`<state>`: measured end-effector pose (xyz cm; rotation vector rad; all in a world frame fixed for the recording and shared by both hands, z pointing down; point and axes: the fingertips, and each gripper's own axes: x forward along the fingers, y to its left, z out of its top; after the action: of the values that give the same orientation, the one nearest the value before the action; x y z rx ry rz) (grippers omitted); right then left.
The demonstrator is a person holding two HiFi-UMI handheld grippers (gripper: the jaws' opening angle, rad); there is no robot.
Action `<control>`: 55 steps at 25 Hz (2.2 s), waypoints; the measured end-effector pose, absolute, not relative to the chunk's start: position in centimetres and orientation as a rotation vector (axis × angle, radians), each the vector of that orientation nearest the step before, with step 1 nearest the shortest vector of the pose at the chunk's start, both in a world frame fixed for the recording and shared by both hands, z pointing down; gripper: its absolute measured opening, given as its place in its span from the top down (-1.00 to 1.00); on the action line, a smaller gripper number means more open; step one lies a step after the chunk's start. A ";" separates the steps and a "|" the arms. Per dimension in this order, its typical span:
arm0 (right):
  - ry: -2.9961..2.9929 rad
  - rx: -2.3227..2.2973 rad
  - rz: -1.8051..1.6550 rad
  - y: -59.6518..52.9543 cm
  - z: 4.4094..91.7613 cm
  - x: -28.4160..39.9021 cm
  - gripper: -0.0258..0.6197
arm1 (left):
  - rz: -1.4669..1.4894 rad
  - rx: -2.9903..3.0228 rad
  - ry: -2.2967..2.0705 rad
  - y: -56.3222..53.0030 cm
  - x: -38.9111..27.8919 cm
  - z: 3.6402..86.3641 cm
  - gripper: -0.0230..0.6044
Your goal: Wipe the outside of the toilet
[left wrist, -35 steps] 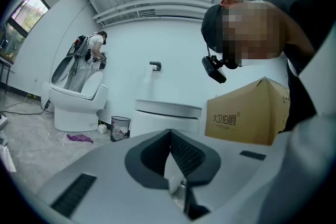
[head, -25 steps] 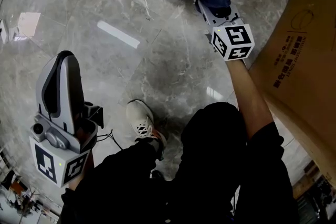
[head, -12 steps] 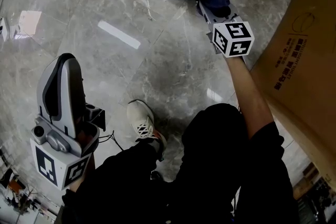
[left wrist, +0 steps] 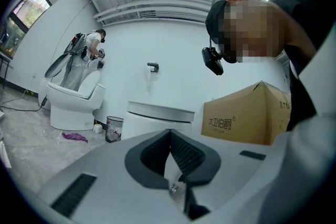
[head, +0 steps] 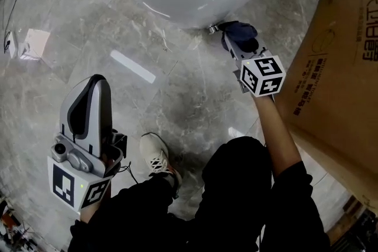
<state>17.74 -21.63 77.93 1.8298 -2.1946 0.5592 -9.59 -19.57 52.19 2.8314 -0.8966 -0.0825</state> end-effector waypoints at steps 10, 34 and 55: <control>-2.363 1.908 0.319 -20.6 63.6 18.7 0.54 | -0.058 2.877 -0.895 -18.4 -8.7 51.5 0.89; -2.446 1.929 0.096 -23.4 52.4 18.6 0.54 | -0.045 2.883 -0.864 -18.3 -8.2 51.9 0.89; -2.401 1.919 0.199 -23.7 60.9 18.5 0.54 | -0.010 2.930 -0.747 -18.1 -5.2 53.1 0.89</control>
<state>18.51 -23.66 60.88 1.9192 -2.4010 0.1989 -5.17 -18.11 53.08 2.9301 -0.7469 -0.0103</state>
